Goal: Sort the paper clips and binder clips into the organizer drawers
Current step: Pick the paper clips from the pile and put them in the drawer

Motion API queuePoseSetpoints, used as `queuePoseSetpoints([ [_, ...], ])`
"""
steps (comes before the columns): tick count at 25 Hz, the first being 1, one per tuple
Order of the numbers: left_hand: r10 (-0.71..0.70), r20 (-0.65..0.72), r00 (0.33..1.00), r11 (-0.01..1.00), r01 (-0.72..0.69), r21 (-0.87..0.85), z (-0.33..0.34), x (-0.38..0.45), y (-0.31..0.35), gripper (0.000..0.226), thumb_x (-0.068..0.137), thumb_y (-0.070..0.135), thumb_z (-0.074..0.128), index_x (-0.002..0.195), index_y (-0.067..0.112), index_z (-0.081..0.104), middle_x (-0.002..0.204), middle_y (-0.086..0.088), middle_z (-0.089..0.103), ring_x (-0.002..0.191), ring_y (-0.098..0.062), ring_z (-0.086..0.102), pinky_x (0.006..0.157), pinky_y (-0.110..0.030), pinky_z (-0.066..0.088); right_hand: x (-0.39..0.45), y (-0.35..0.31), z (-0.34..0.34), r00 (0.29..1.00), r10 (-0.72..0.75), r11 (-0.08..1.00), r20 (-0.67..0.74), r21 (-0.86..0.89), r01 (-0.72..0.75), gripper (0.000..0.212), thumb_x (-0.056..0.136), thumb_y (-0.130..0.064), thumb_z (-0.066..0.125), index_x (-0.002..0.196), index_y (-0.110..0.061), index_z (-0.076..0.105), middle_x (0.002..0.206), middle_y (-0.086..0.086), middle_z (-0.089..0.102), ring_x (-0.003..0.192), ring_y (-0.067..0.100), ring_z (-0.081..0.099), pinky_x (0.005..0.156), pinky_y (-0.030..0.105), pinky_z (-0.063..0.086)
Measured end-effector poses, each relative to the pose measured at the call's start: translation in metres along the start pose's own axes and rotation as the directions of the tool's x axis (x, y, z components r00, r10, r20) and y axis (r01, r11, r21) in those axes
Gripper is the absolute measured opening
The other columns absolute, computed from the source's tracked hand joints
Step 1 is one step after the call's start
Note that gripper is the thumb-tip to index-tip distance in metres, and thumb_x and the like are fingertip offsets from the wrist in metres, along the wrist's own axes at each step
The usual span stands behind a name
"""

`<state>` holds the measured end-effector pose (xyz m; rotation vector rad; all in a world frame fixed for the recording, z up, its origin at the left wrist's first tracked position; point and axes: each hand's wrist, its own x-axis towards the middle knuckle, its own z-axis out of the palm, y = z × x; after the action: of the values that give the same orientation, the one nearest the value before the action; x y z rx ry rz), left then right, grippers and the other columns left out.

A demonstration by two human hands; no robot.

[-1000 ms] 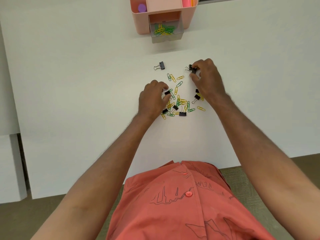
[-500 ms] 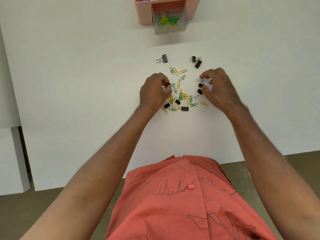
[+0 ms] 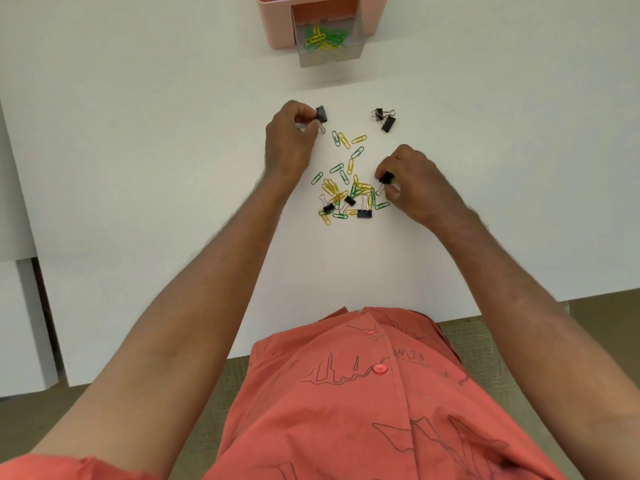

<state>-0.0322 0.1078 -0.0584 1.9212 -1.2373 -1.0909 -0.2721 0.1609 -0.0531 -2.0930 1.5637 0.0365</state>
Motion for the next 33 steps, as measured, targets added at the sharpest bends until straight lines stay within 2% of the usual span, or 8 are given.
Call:
queuePoseSetpoints([
  [4, 0.221, -0.068, 0.973, 0.972, -0.214, 0.099, 0.01, -0.016, -0.006, 0.02, 0.093, 0.011, 0.06, 0.112, 0.017, 0.066, 0.114, 0.003, 0.054, 0.09, -0.01, 0.058, 0.083, -0.018, 0.049, 0.003, 0.001, -0.01, 0.997, 0.057, 0.985, -0.048, 0.167, -0.048, 0.025, 0.089, -0.009, 0.067, 0.112, -0.019, 0.067, 0.113, 0.004, 0.056, 0.099, 0.018, 0.059, 0.084, 0.03, 0.049],
  [9, 0.422, 0.277, 0.863, 0.766, -0.503, 0.401, 0.04, -0.039, -0.019, 0.048, 0.092, 0.018, 0.061, 0.139, 0.01, 0.055, 0.145, -0.012, 0.05, 0.132, -0.033, 0.045, 0.112, -0.039, 0.038, 0.032, 0.009, -0.018, 0.973, 0.188, 0.963, -0.135, 0.218, -0.155, 0.021, 0.09, -0.01, 0.065, 0.109, -0.02, 0.066, 0.111, 0.005, 0.056, 0.09, 0.012, 0.057, 0.086, 0.033, 0.053],
  [14, 0.409, 0.409, 0.816, 0.596, -0.578, 0.557, 0.047, -0.042, -0.019, 0.056, 0.091, 0.017, 0.063, 0.145, 0.008, 0.05, 0.154, -0.015, 0.042, 0.137, -0.036, 0.042, 0.113, -0.043, 0.039, 0.053, 0.013, -0.019, 0.945, 0.278, 0.915, -0.174, 0.347, -0.206, 0.024, 0.089, -0.013, 0.066, 0.111, -0.023, 0.065, 0.107, -0.001, 0.055, 0.08, 0.01, 0.054, 0.088, 0.036, 0.055],
  [17, 0.411, 0.409, 0.815, 0.632, -0.578, 0.516, 0.043, -0.048, -0.023, 0.048, 0.093, 0.01, 0.059, 0.141, 0.008, 0.056, 0.149, -0.014, 0.048, 0.136, -0.036, 0.043, 0.11, -0.043, 0.042, 0.046, 0.009, -0.017, 0.919, 0.318, 0.885, -0.235, 0.422, -0.198, 0.027, 0.092, -0.015, 0.067, 0.118, -0.021, 0.063, 0.115, -0.001, 0.051, 0.074, 0.006, 0.056, 0.083, 0.029, 0.055],
  [20, 0.405, 0.416, 0.814, 0.722, -0.564, 0.401, 0.036, -0.054, -0.025, 0.04, 0.097, 0.005, 0.052, 0.135, 0.009, 0.062, 0.14, -0.01, 0.057, 0.13, -0.032, 0.048, 0.109, -0.04, 0.042, 0.022, -0.005, -0.006, 0.919, 0.257, 0.919, -0.3, 0.369, -0.137, 0.021, 0.094, -0.017, 0.065, 0.115, -0.018, 0.063, 0.12, 0.004, 0.053, 0.086, 0.011, 0.058, 0.08, 0.024, 0.05],
  [23, 0.438, 0.355, 0.826, 0.796, -0.54, 0.274, 0.023, -0.063, -0.029, 0.036, 0.097, 0.0, 0.049, 0.126, 0.01, 0.068, 0.128, -0.008, 0.065, 0.122, -0.028, 0.055, 0.105, -0.028, 0.037, -0.009, -0.022, 0.008, 0.954, 0.171, 0.933, -0.245, 0.352, -0.077, 0.012, 0.093, -0.019, 0.066, 0.106, -0.019, 0.065, 0.109, 0.001, 0.054, 0.085, 0.013, 0.057, 0.078, 0.031, 0.052],
  [28, 0.328, 0.416, 0.848, 0.804, -0.482, 0.348, 0.015, -0.088, -0.037, 0.032, 0.096, 0.018, 0.065, 0.128, 0.014, 0.065, 0.118, -0.006, 0.06, 0.113, -0.025, 0.053, 0.092, -0.033, 0.047, -0.053, -0.042, 0.036, 0.996, 0.074, 0.968, -0.048, 0.245, -0.06, 0.029, 0.088, -0.024, 0.073, 0.113, -0.021, 0.059, 0.113, 0.0, 0.051, 0.095, 0.019, 0.058, 0.075, 0.039, 0.054],
  [33, 0.325, 0.451, 0.831, 0.721, -0.527, 0.45, 0.022, -0.097, -0.033, 0.025, 0.093, 0.015, 0.066, 0.118, 0.011, 0.068, 0.114, -0.009, 0.058, 0.106, -0.029, 0.054, 0.08, -0.043, 0.053, -0.054, -0.042, 0.042, 0.994, 0.102, 0.969, -0.042, 0.229, -0.09, 0.02, 0.091, -0.014, 0.072, 0.109, -0.015, 0.061, 0.11, 0.004, 0.055, 0.092, 0.023, 0.058, 0.074, 0.043, 0.054],
])
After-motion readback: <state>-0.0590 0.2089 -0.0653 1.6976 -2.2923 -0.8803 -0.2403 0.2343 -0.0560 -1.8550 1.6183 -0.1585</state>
